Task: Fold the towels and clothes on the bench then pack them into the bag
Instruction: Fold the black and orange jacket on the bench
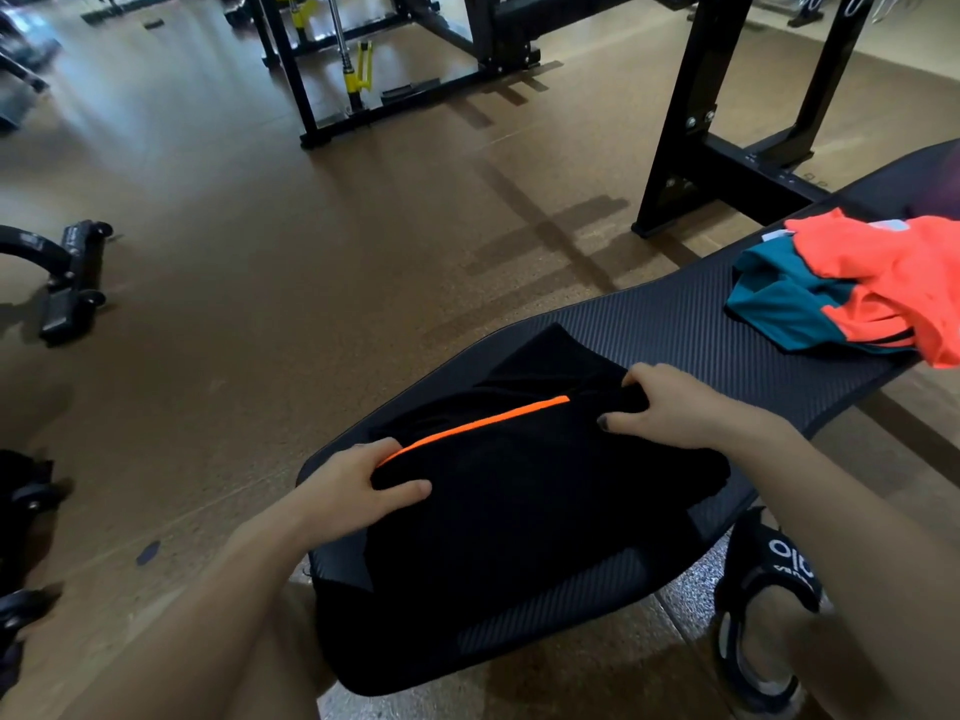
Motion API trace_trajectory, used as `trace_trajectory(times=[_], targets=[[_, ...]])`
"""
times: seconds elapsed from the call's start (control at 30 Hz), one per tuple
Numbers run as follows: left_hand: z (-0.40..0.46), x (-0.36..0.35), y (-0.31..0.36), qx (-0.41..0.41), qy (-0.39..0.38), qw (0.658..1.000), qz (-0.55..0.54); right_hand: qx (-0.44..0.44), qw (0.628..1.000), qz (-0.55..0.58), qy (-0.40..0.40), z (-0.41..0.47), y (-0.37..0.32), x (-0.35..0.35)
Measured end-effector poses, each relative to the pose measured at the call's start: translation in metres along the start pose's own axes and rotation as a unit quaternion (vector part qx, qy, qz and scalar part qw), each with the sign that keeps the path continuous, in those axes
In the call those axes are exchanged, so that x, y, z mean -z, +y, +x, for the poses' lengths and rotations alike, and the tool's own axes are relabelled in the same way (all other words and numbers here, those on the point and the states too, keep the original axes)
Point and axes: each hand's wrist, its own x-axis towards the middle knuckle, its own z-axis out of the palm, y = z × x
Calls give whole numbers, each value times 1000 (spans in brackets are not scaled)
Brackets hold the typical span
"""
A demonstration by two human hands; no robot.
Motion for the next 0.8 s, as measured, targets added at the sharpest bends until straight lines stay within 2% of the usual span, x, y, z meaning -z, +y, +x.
trace_trajectory(times=[0.17,0.27,0.33,0.4,0.47,0.57,0.63,0.7,0.8], targets=[[-9,8,2,-3,-53,998,-34,-50,995,64,-50,-16,1,19],[-13,12,12,-44,-68,990,-117,-43,984,159,-75,-25,-2,34],[-16,19,18,-60,-46,977,-200,-8,964,254,-77,-32,-9,44],[-9,28,17,-59,21,974,-219,27,950,309,-38,-31,-16,50],[8,32,7,-58,99,981,-156,38,953,299,37,-15,-19,48],[36,24,-8,-26,171,984,-29,20,975,190,110,15,-18,26],[47,18,-15,13,172,985,24,8,985,138,101,30,-15,8],[53,15,-19,27,170,983,60,-2,986,135,102,36,-15,-1],[54,13,-17,48,164,983,62,-11,985,135,107,41,-14,0]])
